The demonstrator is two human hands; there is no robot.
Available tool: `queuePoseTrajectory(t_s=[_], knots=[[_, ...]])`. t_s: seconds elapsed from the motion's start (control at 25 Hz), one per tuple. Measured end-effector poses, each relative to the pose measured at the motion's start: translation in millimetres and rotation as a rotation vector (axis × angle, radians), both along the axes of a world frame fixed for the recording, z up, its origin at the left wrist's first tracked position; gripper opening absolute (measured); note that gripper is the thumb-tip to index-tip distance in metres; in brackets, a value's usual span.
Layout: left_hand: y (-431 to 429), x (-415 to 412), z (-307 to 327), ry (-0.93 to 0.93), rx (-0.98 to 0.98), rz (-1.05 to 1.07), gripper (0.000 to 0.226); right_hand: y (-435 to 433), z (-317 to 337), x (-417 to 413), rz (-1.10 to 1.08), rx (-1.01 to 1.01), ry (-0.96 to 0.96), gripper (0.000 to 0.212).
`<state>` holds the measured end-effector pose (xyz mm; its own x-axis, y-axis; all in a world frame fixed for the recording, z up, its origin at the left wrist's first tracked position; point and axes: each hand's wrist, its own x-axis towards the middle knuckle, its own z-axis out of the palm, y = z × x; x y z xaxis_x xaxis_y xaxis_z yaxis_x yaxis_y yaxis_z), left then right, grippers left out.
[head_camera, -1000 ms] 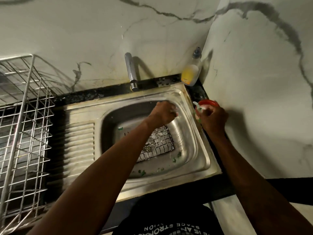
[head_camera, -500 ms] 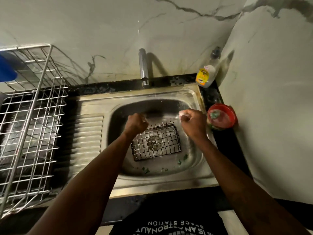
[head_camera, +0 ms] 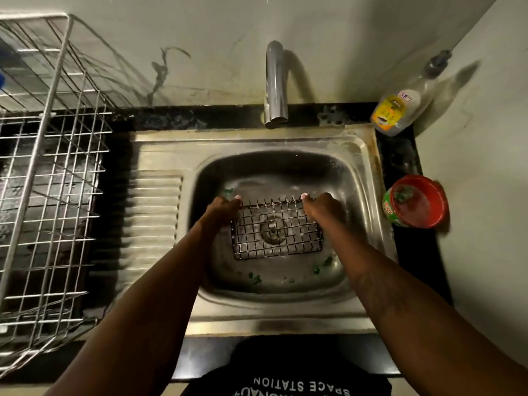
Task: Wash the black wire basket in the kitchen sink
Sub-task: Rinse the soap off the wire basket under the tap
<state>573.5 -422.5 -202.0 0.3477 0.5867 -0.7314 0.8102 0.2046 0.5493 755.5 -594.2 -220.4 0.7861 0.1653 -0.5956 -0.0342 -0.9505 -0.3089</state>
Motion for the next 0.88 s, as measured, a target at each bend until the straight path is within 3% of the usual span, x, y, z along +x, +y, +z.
queuePoseTrajectory(t_s=[0.08, 0.2, 0.32, 0.44, 0.48, 0.6, 0.76, 0.88], knots=[[-1, -6, 3, -0.045, -0.111, 0.128, 0.033, 1, -3, 3, -0.075, 0.025, 0.145, 0.064], [9, -19, -2, -0.11, -0.363, 0.32, 0.019, -1, -6, 9, -0.206, 0.183, 0.262, 0.052], [14, -29, -8, -0.063, -0.309, 0.364, 0.029, -3, 10, 12, -0.3, 0.329, 0.287, 0.049], [2, -25, 15, -0.117, -0.272, 0.292, 0.043, -11, 24, 14, -0.298, 0.516, 0.295, 0.014], [0, -23, 20, -0.151, -0.225, 0.247, 0.045, -17, 25, 14, -0.278, 0.578, 0.31, 0.017], [-5, -20, 34, -0.21, -0.071, 0.22, 0.02, -35, 29, 9, -0.252, 0.711, 0.408, 0.039], [-4, -12, 32, -0.157, -0.17, 0.319, 0.012, -43, 25, 6, -0.396, 0.72, 0.432, 0.043], [-6, -14, 22, -0.079, -0.156, 0.14, 0.005, -41, 31, 0, -0.396, 0.426, 0.195, 0.054]])
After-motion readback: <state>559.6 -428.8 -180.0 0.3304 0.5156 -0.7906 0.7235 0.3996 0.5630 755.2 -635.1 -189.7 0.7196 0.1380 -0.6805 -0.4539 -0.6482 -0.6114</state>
